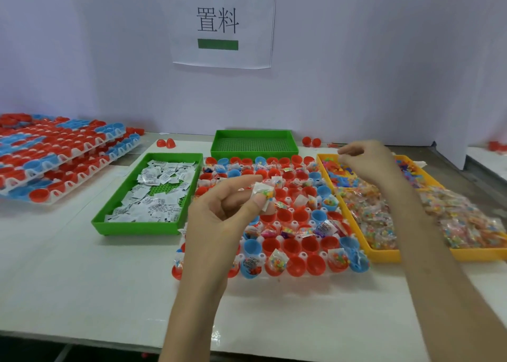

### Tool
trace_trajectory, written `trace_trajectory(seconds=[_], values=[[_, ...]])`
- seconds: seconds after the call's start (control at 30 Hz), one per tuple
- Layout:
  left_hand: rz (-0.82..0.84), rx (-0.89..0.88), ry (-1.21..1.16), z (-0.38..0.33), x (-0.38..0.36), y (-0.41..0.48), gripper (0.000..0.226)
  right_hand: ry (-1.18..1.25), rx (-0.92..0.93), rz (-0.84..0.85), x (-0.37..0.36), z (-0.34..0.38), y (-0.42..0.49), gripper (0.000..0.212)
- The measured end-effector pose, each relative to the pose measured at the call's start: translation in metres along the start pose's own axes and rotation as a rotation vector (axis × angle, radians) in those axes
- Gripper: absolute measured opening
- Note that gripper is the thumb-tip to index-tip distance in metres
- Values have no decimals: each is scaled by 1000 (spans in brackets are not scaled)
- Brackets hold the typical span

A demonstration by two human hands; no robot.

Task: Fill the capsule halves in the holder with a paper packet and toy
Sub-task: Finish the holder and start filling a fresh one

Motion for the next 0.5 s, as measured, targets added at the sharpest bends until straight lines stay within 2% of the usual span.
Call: trace_trajectory(seconds=[0.13,0.23,0.33,0.4,0.5], values=[[-3,-12,-11,-1,1,1,20,-329,-86,161,-26,-46,35,36],[-27,-18,-9,0,6,2,19,-356,-40,234,-41,-53,41,25],[-21,-16,-20,0,5,1,18,-345,-3,196,-39,-56,41,3],[-21,-18,-26,-1,5,0,18,-346,35,148,-35,-54,43,12],[-21,-12,-24,-1,5,0,20,-310,54,63,-27,-49,46,12]])
Point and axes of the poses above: each hand's wrist, its own y-axis towards the middle knuckle, its own x-axis out of the back of the hand, z = x × y, the point moved 10 cm from there along y, towards the middle knuckle, and after that the axes turned 11 degrees about y, right-handed, at the moved point
